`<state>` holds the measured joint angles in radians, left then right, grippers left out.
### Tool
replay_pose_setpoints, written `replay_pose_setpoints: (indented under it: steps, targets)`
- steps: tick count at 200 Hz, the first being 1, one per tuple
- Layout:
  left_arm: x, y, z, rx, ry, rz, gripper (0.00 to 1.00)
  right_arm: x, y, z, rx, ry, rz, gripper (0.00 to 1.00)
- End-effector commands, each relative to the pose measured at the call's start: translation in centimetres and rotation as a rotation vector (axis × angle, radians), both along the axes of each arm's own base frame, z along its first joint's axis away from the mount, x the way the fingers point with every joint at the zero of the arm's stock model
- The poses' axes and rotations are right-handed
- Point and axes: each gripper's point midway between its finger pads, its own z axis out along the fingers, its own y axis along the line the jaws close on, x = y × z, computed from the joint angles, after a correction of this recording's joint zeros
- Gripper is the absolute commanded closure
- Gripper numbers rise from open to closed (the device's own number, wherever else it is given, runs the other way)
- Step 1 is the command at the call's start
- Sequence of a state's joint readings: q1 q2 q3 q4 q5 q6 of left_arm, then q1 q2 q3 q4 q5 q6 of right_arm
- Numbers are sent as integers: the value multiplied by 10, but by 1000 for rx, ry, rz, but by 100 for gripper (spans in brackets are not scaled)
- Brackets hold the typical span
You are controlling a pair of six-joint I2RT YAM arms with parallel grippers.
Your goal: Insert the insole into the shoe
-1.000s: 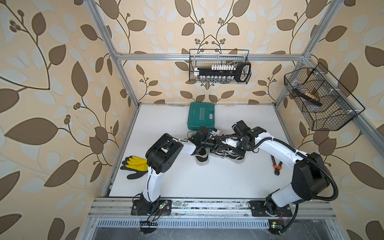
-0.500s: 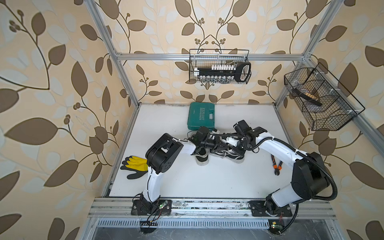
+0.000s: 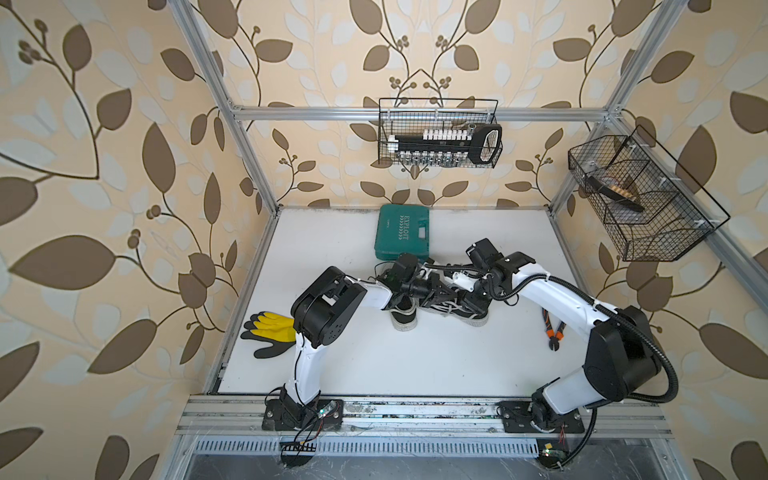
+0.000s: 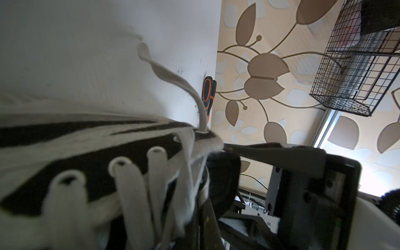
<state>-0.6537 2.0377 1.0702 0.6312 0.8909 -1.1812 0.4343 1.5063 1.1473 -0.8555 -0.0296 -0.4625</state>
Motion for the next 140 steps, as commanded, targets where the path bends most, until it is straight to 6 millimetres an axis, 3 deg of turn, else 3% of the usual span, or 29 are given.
replay_pose_setpoints:
  steps: [1,44,66,126,140]
  targets:
    - [-3,-7,39,-66,-87,-50,100,-11,-11,30,18,-55,-97,29]
    - [-2,-7,43,-63,-101,-51,100,-12,-38,50,42,-130,-443,15]
    - [-3,-6,41,-48,-103,-49,100,-17,-39,45,86,-39,-634,17]
    - [-6,-3,39,-30,-104,-54,100,-10,-19,14,155,175,-810,45]
    - [-6,-4,37,-27,-101,-54,100,-10,-19,11,165,185,-826,46]
